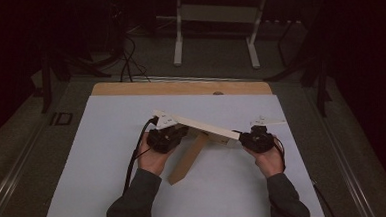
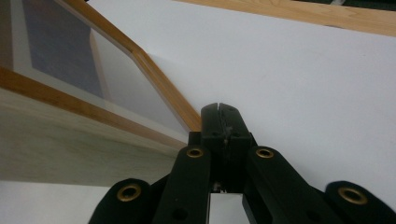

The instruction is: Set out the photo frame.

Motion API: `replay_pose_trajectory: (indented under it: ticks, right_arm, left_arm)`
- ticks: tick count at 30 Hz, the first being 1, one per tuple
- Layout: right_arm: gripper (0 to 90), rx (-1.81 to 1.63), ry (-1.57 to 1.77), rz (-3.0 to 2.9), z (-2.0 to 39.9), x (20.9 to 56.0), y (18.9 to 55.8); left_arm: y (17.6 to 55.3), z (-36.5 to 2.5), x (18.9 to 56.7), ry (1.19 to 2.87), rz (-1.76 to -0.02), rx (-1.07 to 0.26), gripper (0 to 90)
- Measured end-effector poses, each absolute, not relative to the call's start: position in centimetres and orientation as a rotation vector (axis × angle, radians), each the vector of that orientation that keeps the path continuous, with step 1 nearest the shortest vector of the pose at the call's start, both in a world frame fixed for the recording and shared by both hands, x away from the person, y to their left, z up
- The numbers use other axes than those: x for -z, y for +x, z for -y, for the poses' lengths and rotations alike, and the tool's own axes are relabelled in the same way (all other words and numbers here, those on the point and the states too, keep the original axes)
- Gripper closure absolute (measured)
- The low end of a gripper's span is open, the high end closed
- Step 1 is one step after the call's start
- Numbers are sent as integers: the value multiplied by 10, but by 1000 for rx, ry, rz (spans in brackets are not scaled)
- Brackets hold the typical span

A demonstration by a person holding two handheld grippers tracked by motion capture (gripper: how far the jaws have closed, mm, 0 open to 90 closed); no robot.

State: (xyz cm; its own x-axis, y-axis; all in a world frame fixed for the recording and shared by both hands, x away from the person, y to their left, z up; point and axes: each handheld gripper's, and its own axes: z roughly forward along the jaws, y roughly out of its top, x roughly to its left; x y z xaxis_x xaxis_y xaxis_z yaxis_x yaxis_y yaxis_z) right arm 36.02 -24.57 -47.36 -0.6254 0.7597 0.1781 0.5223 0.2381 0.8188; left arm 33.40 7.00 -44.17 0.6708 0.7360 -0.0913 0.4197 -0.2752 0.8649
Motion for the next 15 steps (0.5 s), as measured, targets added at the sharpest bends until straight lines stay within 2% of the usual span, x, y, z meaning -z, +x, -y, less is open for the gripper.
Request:
replay_pose_trajectory:
  ticks: [15]
  right_arm:
    - [900,-1334,1177,-2262,243,475,356]
  left_arm:
    - [331,-56,437,1914,-865,-389,900]
